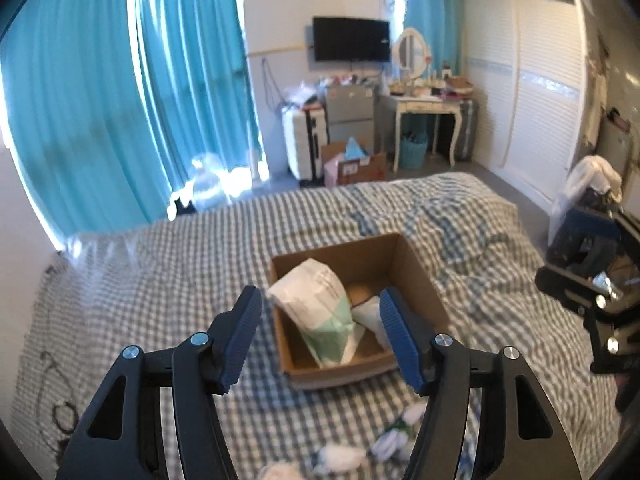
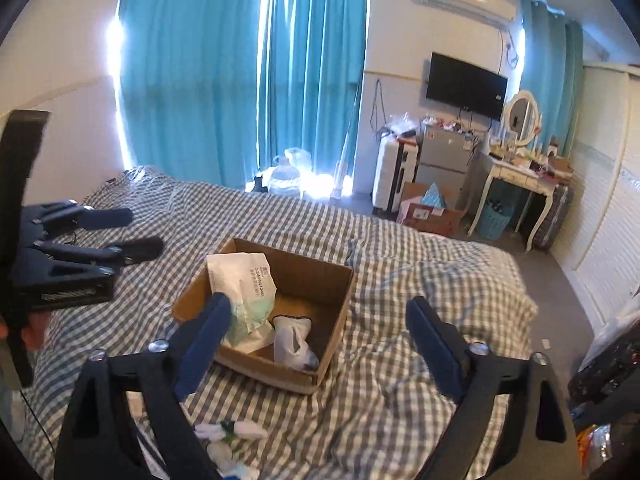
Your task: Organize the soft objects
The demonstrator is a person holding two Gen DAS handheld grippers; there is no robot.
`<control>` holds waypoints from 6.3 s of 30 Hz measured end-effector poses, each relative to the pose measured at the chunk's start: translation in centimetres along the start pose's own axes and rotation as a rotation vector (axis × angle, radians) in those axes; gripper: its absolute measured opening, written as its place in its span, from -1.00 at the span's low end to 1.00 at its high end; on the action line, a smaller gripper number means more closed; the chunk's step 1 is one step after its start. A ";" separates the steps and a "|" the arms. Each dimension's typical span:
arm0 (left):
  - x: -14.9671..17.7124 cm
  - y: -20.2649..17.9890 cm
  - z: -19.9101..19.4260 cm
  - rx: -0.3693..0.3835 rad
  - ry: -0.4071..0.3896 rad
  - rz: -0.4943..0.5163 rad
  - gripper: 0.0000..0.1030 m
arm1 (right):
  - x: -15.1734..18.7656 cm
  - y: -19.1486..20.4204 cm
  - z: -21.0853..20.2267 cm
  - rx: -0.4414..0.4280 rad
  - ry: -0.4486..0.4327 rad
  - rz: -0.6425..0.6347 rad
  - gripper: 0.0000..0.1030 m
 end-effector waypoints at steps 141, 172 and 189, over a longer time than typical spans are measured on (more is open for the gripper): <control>4.9 2.9 9.4 0.054 0.032 -0.017 0.22 | -2.5 0.1 11.1 -0.064 0.010 0.028 0.95; 16.4 0.9 11.6 0.046 0.124 -0.012 0.43 | 19.6 9.5 9.6 -0.089 0.389 -0.028 0.73; 20.0 1.4 14.3 0.115 0.228 -0.058 0.43 | 24.2 10.6 15.7 -0.080 0.659 -0.024 0.05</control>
Point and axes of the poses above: each gripper's, at about its wrist camera, not at the fingertips, and z roughly the way its jaws point, y to its left, x to its underside, the point moved 5 cm from there along z, roughly the way its jaws point, and after that the axes turned 11 degrees about y, right-handed, at the moved point
